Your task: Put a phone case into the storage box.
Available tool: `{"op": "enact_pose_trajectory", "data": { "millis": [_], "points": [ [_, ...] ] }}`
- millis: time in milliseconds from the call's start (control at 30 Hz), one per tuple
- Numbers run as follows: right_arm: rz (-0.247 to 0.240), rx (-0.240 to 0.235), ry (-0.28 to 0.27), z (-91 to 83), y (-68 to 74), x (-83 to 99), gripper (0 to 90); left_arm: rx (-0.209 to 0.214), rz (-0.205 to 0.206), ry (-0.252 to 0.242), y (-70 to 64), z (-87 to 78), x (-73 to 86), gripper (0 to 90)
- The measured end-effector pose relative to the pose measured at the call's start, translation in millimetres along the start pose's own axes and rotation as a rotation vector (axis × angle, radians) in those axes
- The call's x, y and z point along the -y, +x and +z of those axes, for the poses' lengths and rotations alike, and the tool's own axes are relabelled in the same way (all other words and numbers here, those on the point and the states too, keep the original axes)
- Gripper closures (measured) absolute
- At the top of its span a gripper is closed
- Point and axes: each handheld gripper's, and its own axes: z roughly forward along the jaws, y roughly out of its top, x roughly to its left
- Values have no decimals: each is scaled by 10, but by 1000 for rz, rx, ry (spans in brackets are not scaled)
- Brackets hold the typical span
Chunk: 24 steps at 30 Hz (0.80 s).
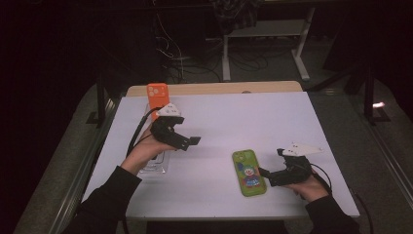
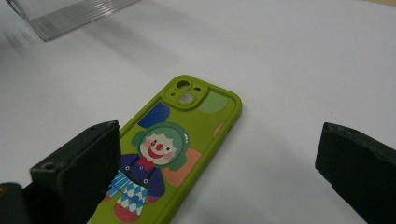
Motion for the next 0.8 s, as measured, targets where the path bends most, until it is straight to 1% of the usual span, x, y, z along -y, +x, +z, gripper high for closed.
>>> {"op": "enact_pose_trajectory", "data": {
  "millis": [67, 133, 167, 200, 233, 267, 300, 333, 433, 467, 500, 533, 567, 600, 667, 700, 767, 800],
  "points": [
    [-1, -2, -1, -1, 3, -1, 0, 6, 7, 9, -62, 34, 34, 0],
    [-2, -3, 0, -3, 6, 0, 0, 14, 28, 12, -129, 74, 71, 0],
    [-2, -3, 1, -3, 5, 1, 0, 24, 25, 15, -167, 96, 91, 0],
    [-2, -4, 2, -3, 4, 1, 0, 29, 32, 21, -192, 111, 104, 0],
    [-2, -3, 1, -3, 4, 1, 0, 30, 39, 23, -240, 136, 132, 0],
    [-2, -5, -2, -2, 5, -3, 0, 33, 36, 26, -279, 153, 155, 0],
    [0, -5, -2, -4, 10, -5, 0, 33, 53, 33, -298, 171, 179, 0],
    [-1, -7, -1, -5, 12, -5, 0, 39, 61, 42, -323, 190, 208, 0],
    [-1, -10, 9, -2, 18, -6, 0, 53, 68, 52, -408, 240, 296, 0],
    [-3, -11, 11, 1, 21, -7, 0, 63, 66, 56, -445, 254, 327, 0],
    [-3, -14, 14, 1, 26, -9, 0, 60, 79, 58, -482, 271, 367, 0],
    [-8, -16, 14, 3, 27, -11, 0, 61, 72, 57, -511, 281, 395, 0],
    [-7, -16, 17, 3, 29, -14, 0, 63, 88, 54, -522, 292, 428, 0],
    [-6, -15, 19, 3, 30, -16, 0, 68, 73, 45, -549, 313, 472, 0],
    [-4, -17, 20, 4, 26, -20, 0, 74, 82, 45, -580, 338, 526, 0],
    [0, -21, 24, 3, 24, -25, 0, 76, 92, 55, -594, 349, 547, 0],
    [-1, -25, 31, -1, 29, -45, 0, 94, 83, 54, -622, 370, 579, 0],
    [7, -32, 39, -6, 35, -62, 0, 100, 96, 67, -630, 379, 589, 0]
  ]
}}
